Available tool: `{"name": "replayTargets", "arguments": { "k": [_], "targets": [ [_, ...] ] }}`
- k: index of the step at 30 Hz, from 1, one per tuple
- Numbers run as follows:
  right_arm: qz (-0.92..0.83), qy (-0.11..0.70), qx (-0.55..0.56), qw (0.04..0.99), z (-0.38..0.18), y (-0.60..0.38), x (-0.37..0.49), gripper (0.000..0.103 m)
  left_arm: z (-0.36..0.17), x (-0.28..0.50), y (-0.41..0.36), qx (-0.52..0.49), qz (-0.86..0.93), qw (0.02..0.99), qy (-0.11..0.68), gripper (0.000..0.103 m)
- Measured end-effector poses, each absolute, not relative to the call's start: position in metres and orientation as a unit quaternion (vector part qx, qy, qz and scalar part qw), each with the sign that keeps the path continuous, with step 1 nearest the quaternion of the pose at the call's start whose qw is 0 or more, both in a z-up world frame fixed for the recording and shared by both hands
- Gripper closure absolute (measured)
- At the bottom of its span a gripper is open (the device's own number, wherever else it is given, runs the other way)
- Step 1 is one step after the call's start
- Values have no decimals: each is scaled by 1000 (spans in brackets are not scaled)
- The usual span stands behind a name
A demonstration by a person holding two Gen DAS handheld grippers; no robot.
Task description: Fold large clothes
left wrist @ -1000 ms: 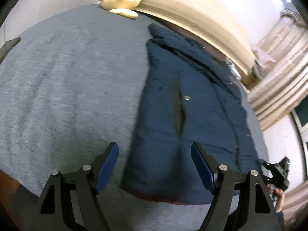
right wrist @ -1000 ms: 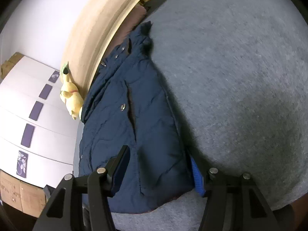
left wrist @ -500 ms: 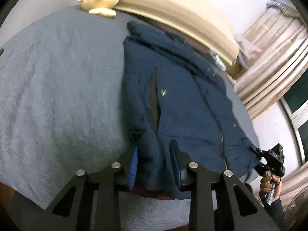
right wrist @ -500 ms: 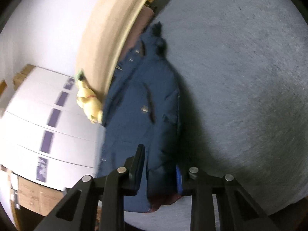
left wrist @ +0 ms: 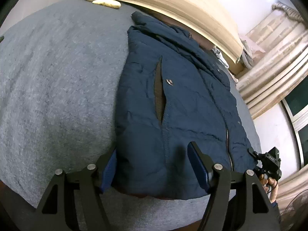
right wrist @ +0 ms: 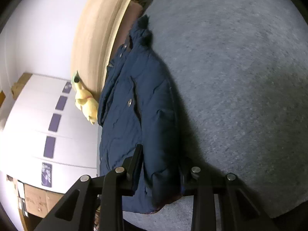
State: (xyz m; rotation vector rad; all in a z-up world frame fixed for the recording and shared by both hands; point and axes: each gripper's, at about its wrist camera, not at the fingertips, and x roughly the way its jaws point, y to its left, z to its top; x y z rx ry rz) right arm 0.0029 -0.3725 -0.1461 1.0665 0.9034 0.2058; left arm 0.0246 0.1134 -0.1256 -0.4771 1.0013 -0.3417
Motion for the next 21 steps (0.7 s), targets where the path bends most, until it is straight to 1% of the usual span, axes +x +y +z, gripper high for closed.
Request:
{"name": "replayTargets", "arguments": {
  "k": [1, 2, 3, 4, 7, 9, 19, 20, 21],
  "targets": [
    [101, 418, 486, 761, -145, -371, 3, 79, -126, 24, 114, -218, -157, 837, 476, 67],
    [106, 421, 482, 761, -144, -368, 3, 80, -127, 25, 115, -217, -158, 835, 481, 69],
    [107, 423, 479, 762, -142, -366, 4, 82, -127, 25, 117, -223, -160, 834, 479, 73],
    [107, 425, 475, 763, -142, -363, 3, 83, -126, 25, 119, -227, -159, 834, 478, 80],
    [106, 425, 473, 764, -141, -359, -2, 86, -123, 21, 123, -218, -157, 839, 473, 86],
    [105, 428, 470, 765, -141, -357, -7, 86, -122, 17, 125, -210, -154, 843, 471, 88],
    [102, 447, 444, 770, -134, -351, -29, 86, -122, -1, 136, -216, -160, 839, 473, 89],
    [102, 447, 440, 773, -133, -351, -30, 86, -121, 1, 137, -218, -160, 838, 473, 88],
    [105, 444, 442, 773, -132, -353, -30, 83, -121, 3, 139, -224, -160, 837, 473, 87]
  ]
}}
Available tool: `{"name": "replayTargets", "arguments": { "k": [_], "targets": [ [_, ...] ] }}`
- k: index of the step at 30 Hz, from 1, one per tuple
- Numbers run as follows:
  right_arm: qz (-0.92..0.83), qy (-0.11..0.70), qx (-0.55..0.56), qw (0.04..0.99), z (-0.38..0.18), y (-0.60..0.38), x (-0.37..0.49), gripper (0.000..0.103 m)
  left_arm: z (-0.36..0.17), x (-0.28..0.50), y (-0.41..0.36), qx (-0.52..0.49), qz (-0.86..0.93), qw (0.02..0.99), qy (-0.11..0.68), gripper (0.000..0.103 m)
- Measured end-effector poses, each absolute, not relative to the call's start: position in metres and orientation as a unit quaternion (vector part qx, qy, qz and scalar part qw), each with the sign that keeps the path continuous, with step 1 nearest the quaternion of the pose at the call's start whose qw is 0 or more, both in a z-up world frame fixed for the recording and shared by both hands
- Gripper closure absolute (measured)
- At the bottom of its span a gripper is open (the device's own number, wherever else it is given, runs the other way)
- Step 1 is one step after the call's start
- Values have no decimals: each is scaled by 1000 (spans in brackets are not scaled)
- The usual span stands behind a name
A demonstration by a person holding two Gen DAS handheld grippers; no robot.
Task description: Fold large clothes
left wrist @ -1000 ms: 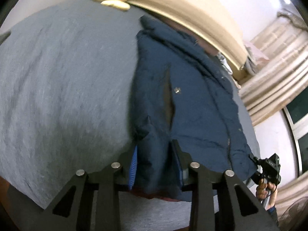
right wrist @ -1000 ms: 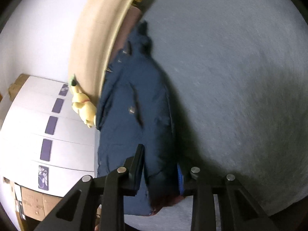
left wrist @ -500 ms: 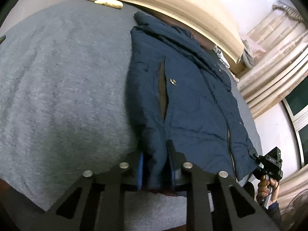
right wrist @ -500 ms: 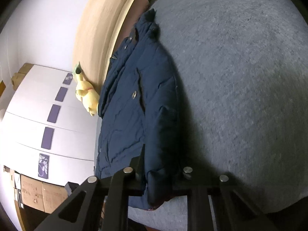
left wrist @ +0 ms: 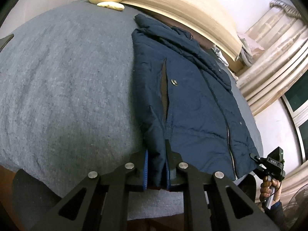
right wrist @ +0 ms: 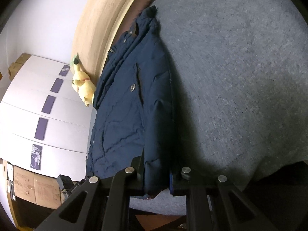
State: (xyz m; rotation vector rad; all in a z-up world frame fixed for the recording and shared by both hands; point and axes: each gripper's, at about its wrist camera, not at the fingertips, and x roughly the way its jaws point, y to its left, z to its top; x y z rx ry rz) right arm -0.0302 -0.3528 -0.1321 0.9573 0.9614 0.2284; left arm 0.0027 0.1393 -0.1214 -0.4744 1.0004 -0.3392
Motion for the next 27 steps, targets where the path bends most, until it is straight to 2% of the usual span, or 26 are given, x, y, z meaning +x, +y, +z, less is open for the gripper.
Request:
{"name": "replayTargets", "arguments": {
  "k": [2, 4, 5, 6, 7, 9, 14, 17, 18, 19, 21, 27],
  "targets": [
    [108, 438, 445, 774, -130, -357, -29, 81, -121, 6, 145, -238, -161, 836, 468, 86],
    [101, 428, 445, 780, -127, -362, -27, 67, -118, 9, 149, -249, -150, 840, 457, 81],
    [104, 425, 443, 783, -125, -362, -26, 65, -118, 10, 150, -253, -149, 841, 454, 79],
    [107, 424, 439, 785, -124, -362, -25, 63, -118, 11, 151, -259, -148, 841, 452, 72],
    [108, 425, 432, 788, -122, -360, -23, 62, -119, 13, 151, -261, -147, 840, 452, 63],
    [106, 424, 427, 792, -123, -359, -21, 61, -125, 16, 148, -256, -143, 839, 458, 58],
    [112, 439, 438, 776, -138, -356, -15, 61, -133, 16, 141, -253, -152, 831, 472, 57],
    [120, 441, 438, 774, -140, -350, -12, 62, -131, 16, 138, -241, -158, 829, 479, 58],
    [123, 442, 434, 776, -139, -348, -11, 71, -130, 14, 137, -237, -160, 830, 478, 72],
    [124, 448, 429, 774, -140, -345, -10, 78, -131, 14, 136, -234, -165, 829, 480, 78],
    [123, 452, 426, 774, -141, -344, -11, 82, -131, 14, 134, -230, -167, 831, 479, 85],
    [125, 453, 426, 773, -143, -343, -17, 85, -129, 12, 133, -220, -165, 833, 480, 89]
  ]
}}
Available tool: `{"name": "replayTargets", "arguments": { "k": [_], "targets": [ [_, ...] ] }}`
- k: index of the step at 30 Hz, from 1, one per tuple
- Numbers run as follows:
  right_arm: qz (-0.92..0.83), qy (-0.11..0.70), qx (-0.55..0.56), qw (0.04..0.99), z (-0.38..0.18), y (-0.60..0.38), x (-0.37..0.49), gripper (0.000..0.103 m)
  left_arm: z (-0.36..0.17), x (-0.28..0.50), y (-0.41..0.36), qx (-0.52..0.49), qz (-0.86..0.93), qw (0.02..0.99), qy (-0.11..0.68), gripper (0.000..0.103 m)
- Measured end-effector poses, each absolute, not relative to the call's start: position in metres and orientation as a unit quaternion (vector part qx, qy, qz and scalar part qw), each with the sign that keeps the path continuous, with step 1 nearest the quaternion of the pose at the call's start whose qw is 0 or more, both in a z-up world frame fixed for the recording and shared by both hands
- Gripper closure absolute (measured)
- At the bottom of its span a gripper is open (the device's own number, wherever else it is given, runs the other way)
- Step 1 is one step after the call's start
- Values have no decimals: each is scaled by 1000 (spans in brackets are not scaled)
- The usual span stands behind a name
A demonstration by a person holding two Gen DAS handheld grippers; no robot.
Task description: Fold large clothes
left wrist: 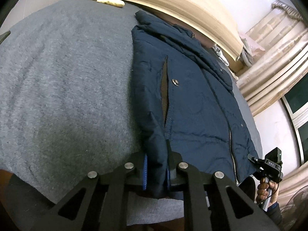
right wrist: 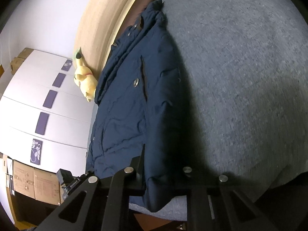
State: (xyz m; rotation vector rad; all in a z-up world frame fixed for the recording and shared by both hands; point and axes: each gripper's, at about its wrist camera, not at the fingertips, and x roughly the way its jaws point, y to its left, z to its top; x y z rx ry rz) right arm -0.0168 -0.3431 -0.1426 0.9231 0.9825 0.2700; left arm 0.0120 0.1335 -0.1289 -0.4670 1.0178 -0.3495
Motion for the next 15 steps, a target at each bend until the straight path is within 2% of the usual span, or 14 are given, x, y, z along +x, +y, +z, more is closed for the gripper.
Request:
{"name": "replayTargets", "arguments": {
  "k": [9, 10, 12, 14, 15],
  "targets": [
    [132, 463, 428, 765, -145, -347, -28, 86, -127, 1, 141, -225, -169, 831, 481, 89],
    [134, 461, 430, 765, -145, -348, -26, 82, -127, 4, 142, -229, -169, 830, 480, 88],
    [132, 453, 438, 765, -145, -355, -24, 82, -124, 10, 144, -236, -169, 832, 472, 88],
    [130, 441, 448, 767, -143, -361, -21, 79, -121, 16, 144, -240, -168, 836, 464, 79],
    [128, 437, 449, 769, -142, -363, -23, 72, -121, 20, 144, -245, -168, 834, 465, 66]
  ]
}}
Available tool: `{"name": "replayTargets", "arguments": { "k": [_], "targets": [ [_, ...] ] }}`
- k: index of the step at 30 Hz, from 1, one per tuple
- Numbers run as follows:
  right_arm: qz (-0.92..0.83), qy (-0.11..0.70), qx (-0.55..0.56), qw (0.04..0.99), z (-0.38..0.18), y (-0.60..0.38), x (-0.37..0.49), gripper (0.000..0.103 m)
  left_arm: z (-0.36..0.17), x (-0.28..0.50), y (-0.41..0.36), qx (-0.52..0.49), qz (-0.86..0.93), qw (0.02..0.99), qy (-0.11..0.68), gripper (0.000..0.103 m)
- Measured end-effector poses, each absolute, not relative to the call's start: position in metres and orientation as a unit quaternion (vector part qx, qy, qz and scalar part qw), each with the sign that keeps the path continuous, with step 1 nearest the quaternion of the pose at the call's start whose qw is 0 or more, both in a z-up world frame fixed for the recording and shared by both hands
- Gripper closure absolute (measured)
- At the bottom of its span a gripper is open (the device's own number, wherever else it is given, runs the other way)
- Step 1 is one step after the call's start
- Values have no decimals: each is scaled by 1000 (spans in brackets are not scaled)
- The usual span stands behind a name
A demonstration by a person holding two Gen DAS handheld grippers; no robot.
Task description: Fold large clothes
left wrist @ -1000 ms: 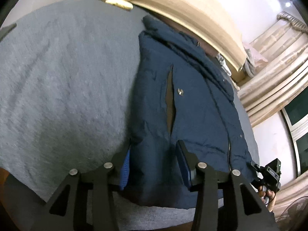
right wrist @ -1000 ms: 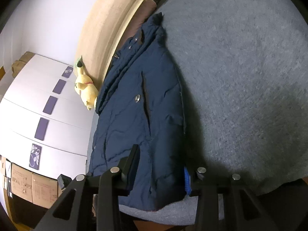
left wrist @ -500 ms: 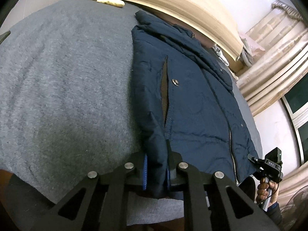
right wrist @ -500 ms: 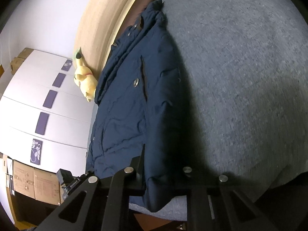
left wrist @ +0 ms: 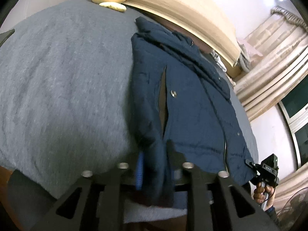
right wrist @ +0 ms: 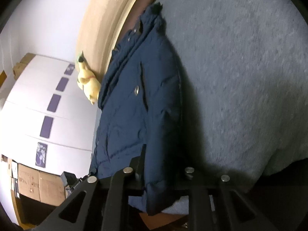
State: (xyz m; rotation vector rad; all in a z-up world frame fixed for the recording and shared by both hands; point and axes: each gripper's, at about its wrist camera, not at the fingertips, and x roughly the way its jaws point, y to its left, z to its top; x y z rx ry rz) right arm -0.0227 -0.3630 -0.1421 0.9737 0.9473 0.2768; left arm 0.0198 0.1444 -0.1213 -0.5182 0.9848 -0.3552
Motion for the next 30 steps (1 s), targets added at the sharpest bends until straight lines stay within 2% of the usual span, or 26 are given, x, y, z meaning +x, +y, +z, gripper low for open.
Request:
{"name": "replayTargets", "arguments": {
  "k": [1, 3, 7, 8, 9, 10, 11, 12, 16, 17, 18, 19, 20, 22, 25, 30],
  "targets": [
    [126, 430, 451, 771, -141, -366, -22, 60, -123, 23, 145, -251, -165, 832, 467, 56],
    [126, 425, 454, 773, -142, -368, -19, 52, -129, 30, 143, -261, -171, 824, 473, 48],
    [142, 425, 455, 769, -144, -364, -9, 52, -131, 35, 135, -263, -192, 814, 480, 42],
    [150, 426, 457, 766, -145, -362, -8, 52, -132, 35, 136, -264, -197, 811, 483, 42],
    [162, 428, 457, 763, -146, -358, -5, 60, -133, 36, 136, -265, -203, 807, 487, 44],
    [168, 433, 450, 763, -147, -354, -3, 74, -133, 35, 137, -266, -208, 804, 490, 44],
    [167, 439, 447, 761, -148, -352, -3, 77, -131, 35, 139, -274, -216, 799, 490, 47],
    [168, 438, 452, 759, -150, -352, -4, 78, -129, 33, 141, -287, -229, 793, 487, 58],
    [178, 420, 489, 744, -154, -361, -9, 81, -115, 34, 163, -364, -262, 767, 459, 59],
    [182, 417, 494, 741, -155, -362, -9, 81, -113, 36, 166, -384, -274, 757, 451, 56],
    [185, 415, 497, 739, -155, -363, -9, 81, -112, 37, 168, -400, -290, 749, 441, 42],
    [187, 414, 501, 736, -157, -363, -9, 81, -116, 38, 168, -404, -296, 747, 438, 18],
    [184, 415, 506, 733, -160, -363, -8, 79, -123, 39, 165, -393, -281, 748, 455, 12],
    [179, 416, 518, 726, -168, -364, -10, 78, -138, 41, 155, -351, -242, 746, 512, 12],
    [186, 407, 528, 722, -172, -367, -14, 78, -130, 30, 148, -315, -251, 767, 500, 12],
    [195, 411, 525, 719, -173, -367, -13, 78, -133, 29, 144, -339, -297, 728, 517, 14]
  ]
}}
